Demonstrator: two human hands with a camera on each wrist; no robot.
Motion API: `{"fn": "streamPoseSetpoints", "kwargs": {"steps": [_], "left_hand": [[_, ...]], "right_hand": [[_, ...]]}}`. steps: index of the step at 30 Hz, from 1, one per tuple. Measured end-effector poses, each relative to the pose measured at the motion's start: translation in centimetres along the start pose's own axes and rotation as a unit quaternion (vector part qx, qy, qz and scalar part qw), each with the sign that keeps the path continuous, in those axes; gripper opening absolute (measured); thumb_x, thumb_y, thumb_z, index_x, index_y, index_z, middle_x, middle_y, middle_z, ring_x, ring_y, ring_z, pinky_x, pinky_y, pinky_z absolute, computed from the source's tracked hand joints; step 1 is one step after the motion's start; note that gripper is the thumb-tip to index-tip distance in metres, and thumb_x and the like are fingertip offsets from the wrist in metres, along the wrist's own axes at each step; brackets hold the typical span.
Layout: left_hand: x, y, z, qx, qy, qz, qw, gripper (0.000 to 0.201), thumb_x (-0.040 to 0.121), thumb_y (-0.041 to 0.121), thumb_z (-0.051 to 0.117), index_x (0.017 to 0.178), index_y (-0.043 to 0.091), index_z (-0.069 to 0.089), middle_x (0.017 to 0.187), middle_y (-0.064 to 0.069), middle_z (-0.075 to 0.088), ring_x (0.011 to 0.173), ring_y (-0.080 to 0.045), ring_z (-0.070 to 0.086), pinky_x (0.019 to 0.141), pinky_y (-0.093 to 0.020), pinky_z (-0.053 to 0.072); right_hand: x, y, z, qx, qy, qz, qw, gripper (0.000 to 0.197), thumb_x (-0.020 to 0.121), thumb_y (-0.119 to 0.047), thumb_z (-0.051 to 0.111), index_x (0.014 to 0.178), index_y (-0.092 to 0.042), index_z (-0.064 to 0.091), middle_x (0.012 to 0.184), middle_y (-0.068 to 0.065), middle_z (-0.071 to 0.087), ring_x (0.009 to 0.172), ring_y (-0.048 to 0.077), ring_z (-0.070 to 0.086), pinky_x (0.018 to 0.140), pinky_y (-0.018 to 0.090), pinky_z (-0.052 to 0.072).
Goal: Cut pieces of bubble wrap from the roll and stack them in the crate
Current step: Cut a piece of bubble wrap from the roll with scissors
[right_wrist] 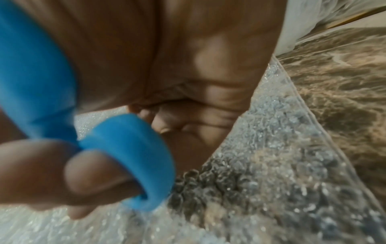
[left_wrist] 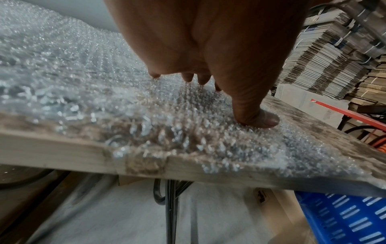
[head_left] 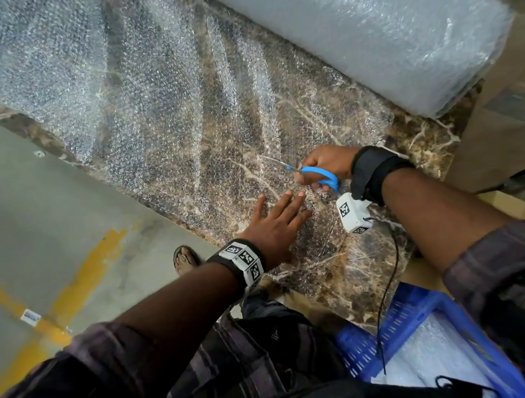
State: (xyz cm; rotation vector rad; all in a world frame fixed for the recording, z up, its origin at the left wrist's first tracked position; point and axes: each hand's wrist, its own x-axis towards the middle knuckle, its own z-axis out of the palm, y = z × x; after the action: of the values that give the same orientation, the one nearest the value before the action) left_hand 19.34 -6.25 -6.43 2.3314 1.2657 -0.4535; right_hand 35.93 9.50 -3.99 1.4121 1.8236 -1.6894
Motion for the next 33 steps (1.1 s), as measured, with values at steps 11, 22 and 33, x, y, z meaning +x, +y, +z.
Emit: {"fn": "streamPoseSetpoints", "kwargs": {"steps": [11,22,33], "left_hand": [[-1.0,-1.4,-1.6,-0.120,0.069,0.045,0.989,0.072,0.091,0.039,0.060,0.151,0.027,0.023,0.162,0.000,0.016,0.147,-0.021,0.018,0.117,-0.057,0.011],[-6.8,-10.5,-3.3,-0.130,0.145,-0.063,0.979,0.052,0.086,0.019,0.069,0.134,0.028,0.052,0.155,0.000,0.033,0.135,-0.024,0.041,0.110,-0.051,0.038],[-10.2,-17.3,-0.1,-0.053,0.076,-0.011,0.996,0.071,0.085,0.035,0.068,0.148,0.028,0.035,0.161,0.001,0.019,0.144,-0.027,0.025,0.110,-0.051,0.033]], "right_hand": [[-3.4,0.8,0.5,0.068,-0.032,0.010,0.997,0.104,0.035,-0.091,0.068,0.089,-0.002,0.064,0.065,0.005,0.067,0.053,0.013,0.064,0.049,0.023,0.051],[-5.2,-0.3,3.9,0.156,0.114,0.021,0.981,0.054,0.064,-0.057,0.080,0.076,-0.007,0.064,0.069,0.012,0.064,0.055,0.020,0.062,0.059,0.030,0.054],[-3.0,-2.9,18.6,0.129,0.452,0.211,0.857,0.053,0.079,-0.044,0.077,0.056,-0.024,0.034,0.055,-0.004,0.033,0.067,0.024,0.044,0.064,0.030,0.039]]}}
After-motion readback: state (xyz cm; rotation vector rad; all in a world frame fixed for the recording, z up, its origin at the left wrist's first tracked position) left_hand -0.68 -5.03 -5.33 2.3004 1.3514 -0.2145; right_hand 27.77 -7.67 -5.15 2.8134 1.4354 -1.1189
